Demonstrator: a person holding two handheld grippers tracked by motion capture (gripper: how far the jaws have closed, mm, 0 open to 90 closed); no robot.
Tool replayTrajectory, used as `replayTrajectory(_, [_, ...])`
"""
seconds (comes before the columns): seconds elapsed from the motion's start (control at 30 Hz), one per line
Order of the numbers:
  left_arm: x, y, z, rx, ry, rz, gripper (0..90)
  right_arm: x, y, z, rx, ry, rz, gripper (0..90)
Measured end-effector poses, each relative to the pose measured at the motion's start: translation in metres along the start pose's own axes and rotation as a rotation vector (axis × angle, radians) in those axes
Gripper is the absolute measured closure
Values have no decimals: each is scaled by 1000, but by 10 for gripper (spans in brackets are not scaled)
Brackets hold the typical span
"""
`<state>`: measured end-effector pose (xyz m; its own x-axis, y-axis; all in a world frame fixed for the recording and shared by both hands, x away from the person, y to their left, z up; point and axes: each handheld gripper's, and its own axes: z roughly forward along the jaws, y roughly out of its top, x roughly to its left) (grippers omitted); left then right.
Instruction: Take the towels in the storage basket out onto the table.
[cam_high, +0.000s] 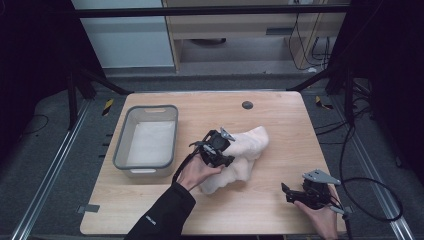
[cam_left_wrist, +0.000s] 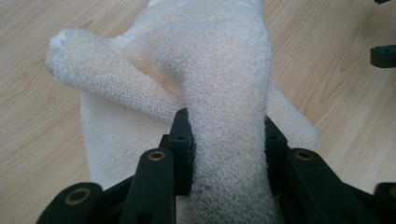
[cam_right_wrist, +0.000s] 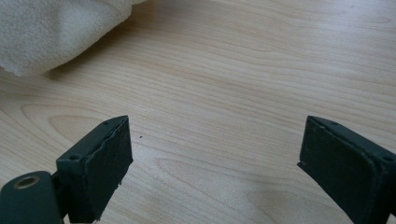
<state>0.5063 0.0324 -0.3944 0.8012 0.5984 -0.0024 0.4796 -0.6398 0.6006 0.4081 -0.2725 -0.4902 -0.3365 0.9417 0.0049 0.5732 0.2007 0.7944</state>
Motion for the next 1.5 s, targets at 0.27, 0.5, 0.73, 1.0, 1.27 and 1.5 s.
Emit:
replayTrajectory(0.27, [-5,-11,13,-6,7,6,602,0,0,0,2,1,1,92])
replayTrajectory(0.5, [-5,-15,12,-19,2,3,443,1,0,0,4,2,5,89])
replayTrajectory(0.73, [1,-20,-1,-69,-16,-10,298,0,0,-1,-9,-4,2,88])
replayTrajectory(1.0, [9,-37,-36,-159,1,-38,223,-1,0,-1,-11,-9,4,87])
replayTrajectory(1.27, [19,-66,-69,-227,50,-75,219,-1,0,-1,-10,-11,5,86])
replayTrajectory(1.5, [29,-91,-93,-265,99,-110,222,-1,0,-1,-8,-13,10,84])
